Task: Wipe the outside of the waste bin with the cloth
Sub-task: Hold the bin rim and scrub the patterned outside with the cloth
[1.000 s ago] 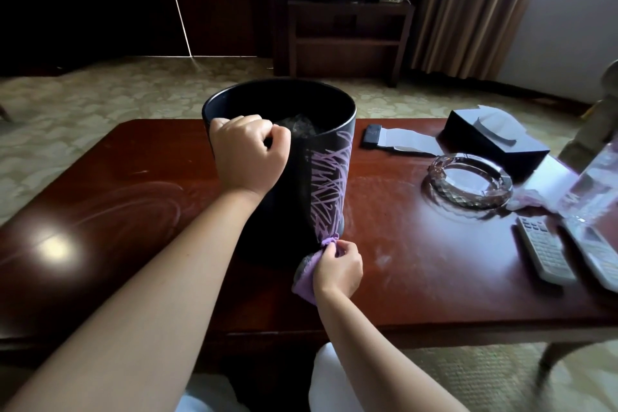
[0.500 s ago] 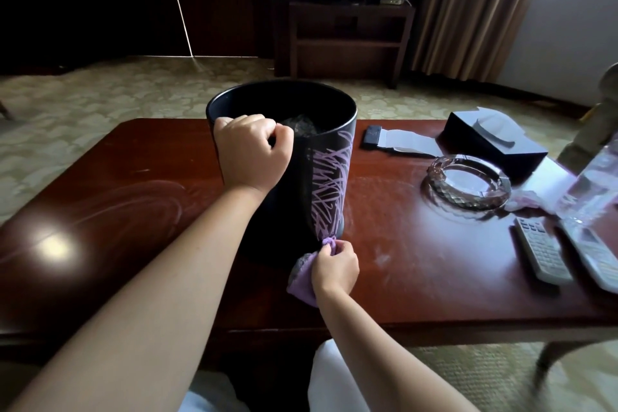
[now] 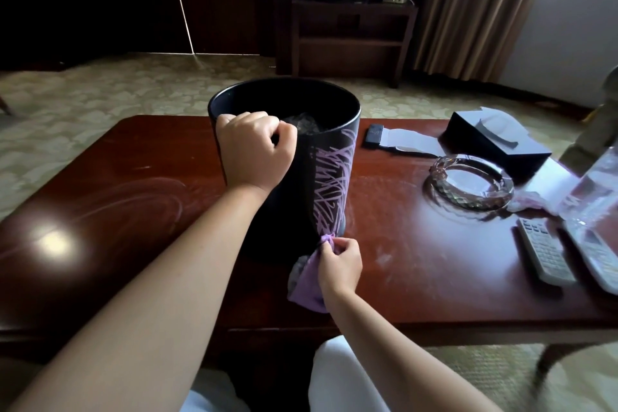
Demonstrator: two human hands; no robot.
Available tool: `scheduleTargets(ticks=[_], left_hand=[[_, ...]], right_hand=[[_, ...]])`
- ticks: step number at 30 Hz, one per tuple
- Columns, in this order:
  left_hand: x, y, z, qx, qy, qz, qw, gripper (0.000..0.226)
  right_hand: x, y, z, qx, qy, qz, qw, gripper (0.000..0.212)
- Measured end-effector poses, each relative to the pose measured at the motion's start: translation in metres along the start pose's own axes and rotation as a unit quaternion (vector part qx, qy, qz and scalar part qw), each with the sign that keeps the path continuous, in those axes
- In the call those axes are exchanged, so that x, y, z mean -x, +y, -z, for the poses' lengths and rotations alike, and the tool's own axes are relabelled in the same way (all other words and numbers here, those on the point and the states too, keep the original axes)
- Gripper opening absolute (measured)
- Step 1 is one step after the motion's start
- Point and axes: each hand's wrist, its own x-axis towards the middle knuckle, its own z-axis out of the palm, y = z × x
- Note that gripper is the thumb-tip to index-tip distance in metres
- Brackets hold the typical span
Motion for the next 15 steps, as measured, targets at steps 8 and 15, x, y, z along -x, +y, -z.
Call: scheduleTargets(ticks=[8, 15], left_hand=[[0.000, 0.000, 0.000, -0.005, -0.002, 0.001, 1.000, 0.035], [0.000, 0.001, 0.000, -0.004, -0.006, -0.001, 1.000, 0.035]], right_hand=[[0.002, -0.003, 0.009, 0.002, -0.038, 0.052, 0.998, 0.011], [-0.007, -0.011, 0.012, -0.037, -0.020, -0.011, 0.999, 0.014]])
